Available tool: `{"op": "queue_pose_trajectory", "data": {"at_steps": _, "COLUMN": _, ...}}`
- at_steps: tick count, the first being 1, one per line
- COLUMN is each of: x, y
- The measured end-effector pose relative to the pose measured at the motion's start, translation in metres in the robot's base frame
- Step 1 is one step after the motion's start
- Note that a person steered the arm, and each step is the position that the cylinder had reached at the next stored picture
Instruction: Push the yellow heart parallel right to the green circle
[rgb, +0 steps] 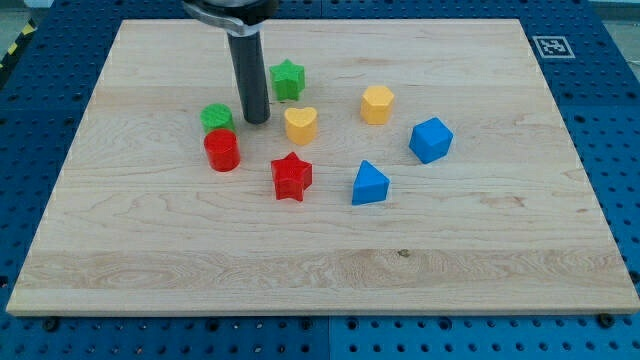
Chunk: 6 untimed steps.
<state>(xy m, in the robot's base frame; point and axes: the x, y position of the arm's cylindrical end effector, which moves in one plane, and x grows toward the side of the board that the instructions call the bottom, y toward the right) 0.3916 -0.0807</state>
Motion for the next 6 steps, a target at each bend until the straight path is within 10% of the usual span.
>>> {"op": "queue_pose_trajectory", "data": {"at_steps": 6, "x": -0.043, "y": 0.089}}
